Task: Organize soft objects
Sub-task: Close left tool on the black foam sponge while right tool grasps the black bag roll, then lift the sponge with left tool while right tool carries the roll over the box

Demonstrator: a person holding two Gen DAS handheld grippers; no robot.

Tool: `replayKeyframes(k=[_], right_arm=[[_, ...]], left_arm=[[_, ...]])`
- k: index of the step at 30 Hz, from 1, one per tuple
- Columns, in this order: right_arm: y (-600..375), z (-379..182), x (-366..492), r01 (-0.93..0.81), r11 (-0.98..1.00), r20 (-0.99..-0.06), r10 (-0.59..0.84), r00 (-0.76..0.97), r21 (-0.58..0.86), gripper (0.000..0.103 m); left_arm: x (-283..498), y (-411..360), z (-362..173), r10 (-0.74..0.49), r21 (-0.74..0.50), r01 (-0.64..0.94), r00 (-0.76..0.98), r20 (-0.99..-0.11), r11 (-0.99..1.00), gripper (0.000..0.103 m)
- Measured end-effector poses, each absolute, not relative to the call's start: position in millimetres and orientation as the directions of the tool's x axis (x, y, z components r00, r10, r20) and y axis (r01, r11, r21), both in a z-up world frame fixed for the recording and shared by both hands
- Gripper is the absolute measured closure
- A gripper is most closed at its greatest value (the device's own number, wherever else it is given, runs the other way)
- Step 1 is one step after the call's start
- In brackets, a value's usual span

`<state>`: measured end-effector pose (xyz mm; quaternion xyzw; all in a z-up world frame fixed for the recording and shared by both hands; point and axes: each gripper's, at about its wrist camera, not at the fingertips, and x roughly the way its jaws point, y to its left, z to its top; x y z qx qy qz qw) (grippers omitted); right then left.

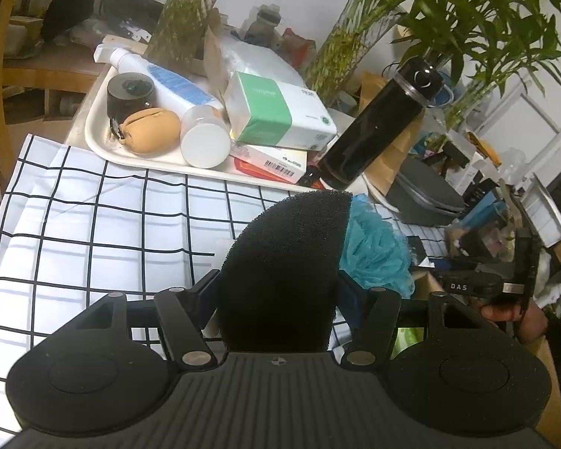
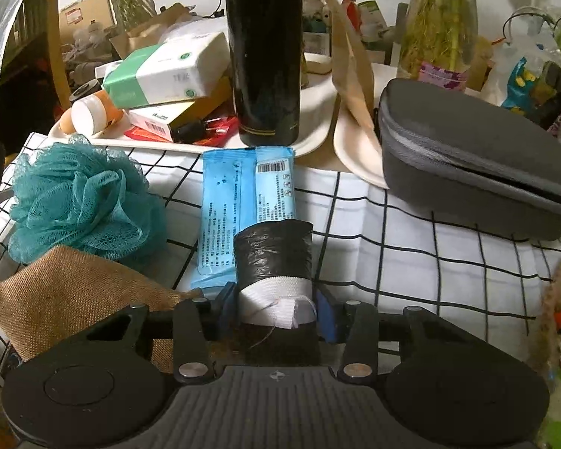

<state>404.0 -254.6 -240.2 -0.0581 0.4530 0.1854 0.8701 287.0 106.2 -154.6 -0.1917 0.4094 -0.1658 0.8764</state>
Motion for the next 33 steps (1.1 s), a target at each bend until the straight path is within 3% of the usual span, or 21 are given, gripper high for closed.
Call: replayKeyframes(k=[9, 18, 33], right_arm=[[-278, -196, 387, -0.322, 0.944, -0.761, 0.263, 0.593, 0.076, 0.057], [-291, -156, 358, -0.294, 0.952, -0.727, 0.264, 0.634, 0.088, 0.057], [-292, -110, 287, -0.332, 0.937, -0.640, 0.324, 0.697, 0.113, 0.057]], left_arm=[[283, 106, -150, -0.449, -0.470, 0.142, 0.618, -0.645, 0.871, 0.040], [275, 94, -137, -0.398, -0.387, 0.168, 0.645, -0.652, 0.907, 0.040], [227, 91, -71, -0.312, -0.322, 0.146, 0.769, -0.558, 0.936, 0.040]])
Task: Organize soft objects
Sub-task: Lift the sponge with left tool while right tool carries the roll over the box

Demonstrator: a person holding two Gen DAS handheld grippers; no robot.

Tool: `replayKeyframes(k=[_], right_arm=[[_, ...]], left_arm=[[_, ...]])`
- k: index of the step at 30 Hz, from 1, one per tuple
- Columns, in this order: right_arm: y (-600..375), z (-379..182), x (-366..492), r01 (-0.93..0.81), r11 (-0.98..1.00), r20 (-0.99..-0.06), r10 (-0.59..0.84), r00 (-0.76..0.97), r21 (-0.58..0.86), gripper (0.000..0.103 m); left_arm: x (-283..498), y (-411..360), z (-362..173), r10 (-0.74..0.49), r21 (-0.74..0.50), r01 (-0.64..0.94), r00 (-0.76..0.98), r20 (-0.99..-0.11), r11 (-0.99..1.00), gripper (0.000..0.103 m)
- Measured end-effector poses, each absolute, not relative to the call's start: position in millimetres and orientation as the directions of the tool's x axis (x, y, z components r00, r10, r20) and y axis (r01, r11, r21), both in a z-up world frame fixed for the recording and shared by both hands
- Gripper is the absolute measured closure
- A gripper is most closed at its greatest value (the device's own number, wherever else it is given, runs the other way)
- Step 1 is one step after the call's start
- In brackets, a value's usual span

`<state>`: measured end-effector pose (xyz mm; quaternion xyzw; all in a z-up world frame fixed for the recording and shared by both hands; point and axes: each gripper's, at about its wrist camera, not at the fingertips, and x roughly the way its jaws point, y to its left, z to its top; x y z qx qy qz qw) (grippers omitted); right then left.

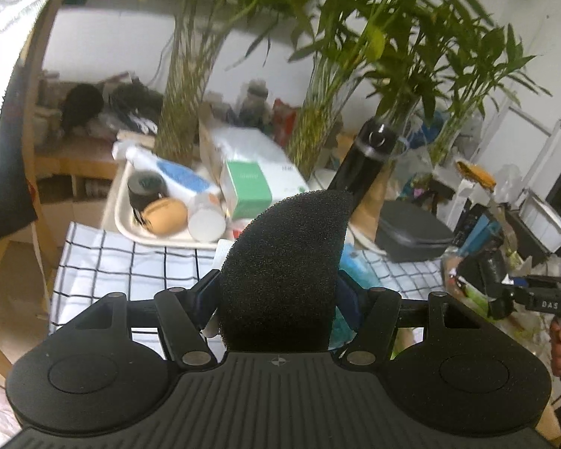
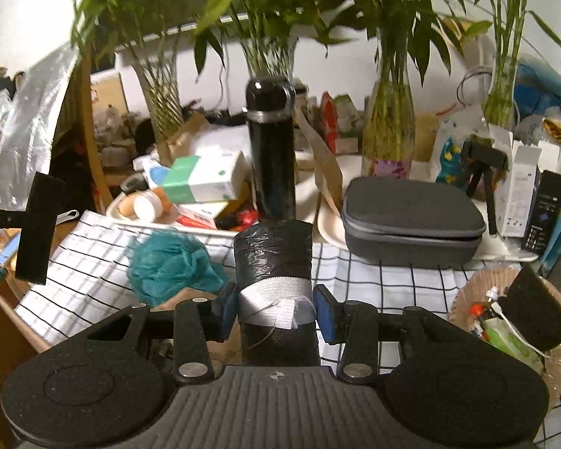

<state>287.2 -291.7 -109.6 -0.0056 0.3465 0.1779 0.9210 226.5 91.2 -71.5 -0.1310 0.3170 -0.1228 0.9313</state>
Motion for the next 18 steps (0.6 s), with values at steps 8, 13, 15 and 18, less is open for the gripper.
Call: replayKeyframes(k=[8, 13, 15, 18], right_arm=[[-285, -95, 258, -0.381, 0.914, -0.607, 0.382, 0.697, 0.139, 0.057], [-276, -84, 236, -0.440, 0.884, -0.578, 0.444, 0.685, 0.157, 0.057], [-269, -81, 228, -0.472, 0.868, -0.576, 0.468, 0.670, 0.155, 0.057], [-259, -79, 214, -0.521, 0.842, -0.583, 0.494, 0.645, 0.138, 0.057]], left_arm=[[197, 77, -43, -0.282, -0.296, 0.126, 0.770, -0.572, 0.947, 0.040], [176, 65, -28, -0.304, -0.284, 0.163, 0.757, -0.578, 0.945, 0.040], [167, 59, -21, -0.319, -0.273, 0.191, 0.748, -0.581, 0.943, 0.040], [154, 49, -15, -0.332, -0.254, 0.220, 0.729, -0.599, 0.942, 0.040]])
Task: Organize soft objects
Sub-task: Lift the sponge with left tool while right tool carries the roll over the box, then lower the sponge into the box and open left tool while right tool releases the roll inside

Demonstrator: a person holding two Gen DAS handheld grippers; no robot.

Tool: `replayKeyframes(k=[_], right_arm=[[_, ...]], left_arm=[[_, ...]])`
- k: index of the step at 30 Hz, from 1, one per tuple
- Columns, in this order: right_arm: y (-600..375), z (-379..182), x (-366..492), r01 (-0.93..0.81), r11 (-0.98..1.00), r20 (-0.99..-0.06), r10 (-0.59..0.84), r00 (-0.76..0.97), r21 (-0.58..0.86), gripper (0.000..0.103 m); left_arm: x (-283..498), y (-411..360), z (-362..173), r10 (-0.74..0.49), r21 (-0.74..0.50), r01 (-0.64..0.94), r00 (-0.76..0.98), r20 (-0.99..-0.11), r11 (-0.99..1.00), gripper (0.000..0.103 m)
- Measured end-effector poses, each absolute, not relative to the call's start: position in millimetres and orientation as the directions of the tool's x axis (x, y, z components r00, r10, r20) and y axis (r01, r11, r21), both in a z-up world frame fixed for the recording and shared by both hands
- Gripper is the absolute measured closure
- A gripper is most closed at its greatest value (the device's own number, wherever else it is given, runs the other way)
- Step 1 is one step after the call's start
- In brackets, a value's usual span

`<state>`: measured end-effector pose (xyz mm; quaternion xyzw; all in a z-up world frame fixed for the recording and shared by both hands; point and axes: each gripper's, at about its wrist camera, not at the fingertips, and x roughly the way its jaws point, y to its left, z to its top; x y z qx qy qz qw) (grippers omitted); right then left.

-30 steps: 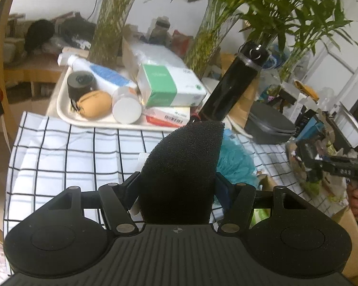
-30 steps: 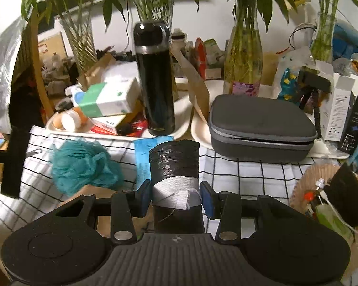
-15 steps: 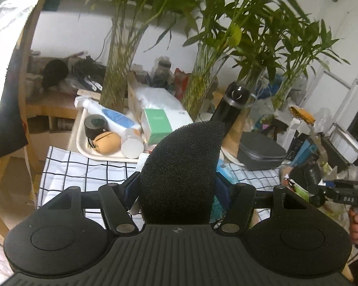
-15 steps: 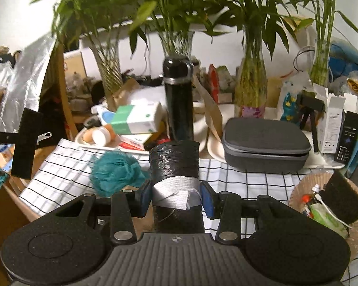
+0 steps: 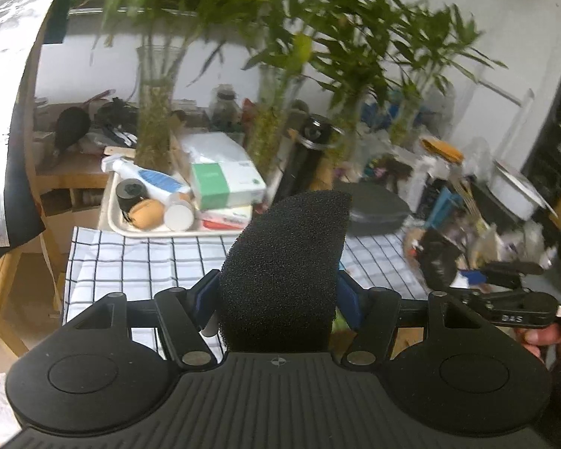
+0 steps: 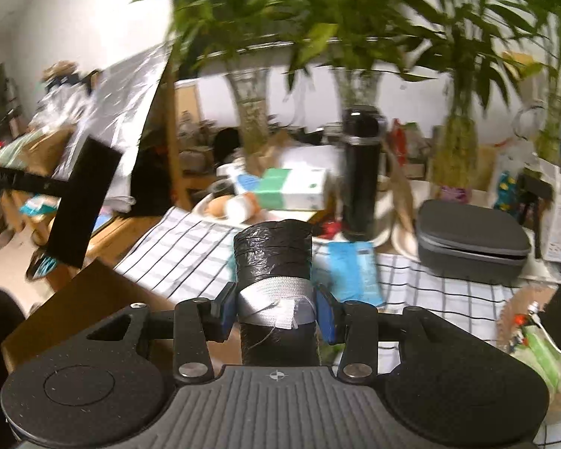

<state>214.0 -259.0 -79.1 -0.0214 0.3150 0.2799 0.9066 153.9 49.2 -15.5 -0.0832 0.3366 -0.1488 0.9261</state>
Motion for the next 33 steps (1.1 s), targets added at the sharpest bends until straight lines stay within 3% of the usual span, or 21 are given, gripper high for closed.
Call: replayKeyframes(k=[9, 22, 26, 33], right_arm=[[-243, -76, 179, -0.598, 0.793, -0.589, 0.542, 0.600, 0.120, 0.057], [-239, -84, 162, -0.639, 0.761, -0.635, 0.549, 0.543, 0.112, 0.056], [-243, -85, 160, -0.640, 0.760, -0.642, 0.547, 0.537, 0.113, 0.056], [-252, -87, 157, -0.634, 0.766, -0.648, 0.539, 0.537, 0.112, 0.056]], left_arm=[[126, 14, -23, -0.361, -0.199, 0.311, 0.657, -0.661, 0.930, 0.040], [123, -24, -43, -0.275, -0.047, 0.377, 0.579, -0.767, 0.925, 0.038], [121, -25, -44, -0.271, -0.055, 0.366, 0.573, -0.774, 0.929, 0.031], [116, -25, -37, -0.271, -0.056, 0.361, 0.580, -0.768, 0.931, 0.029]])
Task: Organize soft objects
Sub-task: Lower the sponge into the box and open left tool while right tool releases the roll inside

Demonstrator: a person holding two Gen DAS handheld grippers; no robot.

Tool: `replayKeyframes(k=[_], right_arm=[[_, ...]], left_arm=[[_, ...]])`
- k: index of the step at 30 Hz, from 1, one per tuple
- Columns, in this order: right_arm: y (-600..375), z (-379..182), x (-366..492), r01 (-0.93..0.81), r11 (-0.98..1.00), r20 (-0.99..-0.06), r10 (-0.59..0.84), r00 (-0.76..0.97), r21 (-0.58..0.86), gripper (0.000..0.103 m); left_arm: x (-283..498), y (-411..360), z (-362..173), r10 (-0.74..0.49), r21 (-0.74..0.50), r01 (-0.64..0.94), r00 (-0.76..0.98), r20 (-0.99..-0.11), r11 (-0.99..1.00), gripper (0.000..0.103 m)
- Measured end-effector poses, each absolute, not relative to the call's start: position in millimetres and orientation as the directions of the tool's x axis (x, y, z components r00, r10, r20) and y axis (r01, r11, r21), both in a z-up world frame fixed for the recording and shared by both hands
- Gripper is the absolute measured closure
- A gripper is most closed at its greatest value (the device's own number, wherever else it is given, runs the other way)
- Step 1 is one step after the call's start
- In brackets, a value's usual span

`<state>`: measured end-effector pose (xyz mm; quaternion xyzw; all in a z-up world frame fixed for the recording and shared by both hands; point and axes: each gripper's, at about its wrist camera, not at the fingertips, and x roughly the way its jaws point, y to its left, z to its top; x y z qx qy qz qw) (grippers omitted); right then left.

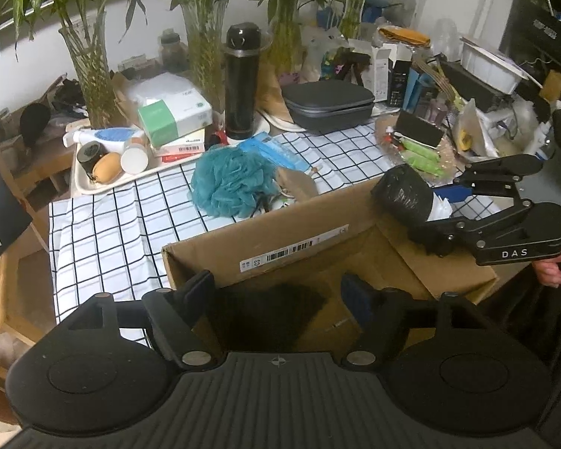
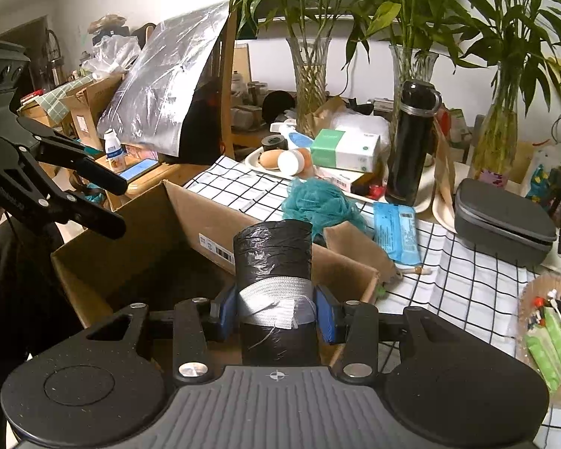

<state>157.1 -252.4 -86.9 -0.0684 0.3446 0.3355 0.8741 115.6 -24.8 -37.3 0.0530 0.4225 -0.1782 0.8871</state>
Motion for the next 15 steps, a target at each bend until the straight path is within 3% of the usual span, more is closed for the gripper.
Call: replayKeyframes(k=[15], right_arm=[[-257.3, -81.3, 155.4, -0.648, 0.750, -0.629, 0.570, 0.529, 0.133, 0.056]], left_arm=[[108.0, -19.0, -32.2, -0.268, -0.062, 0.342, 0.598, -0.755, 0.938, 0.029]])
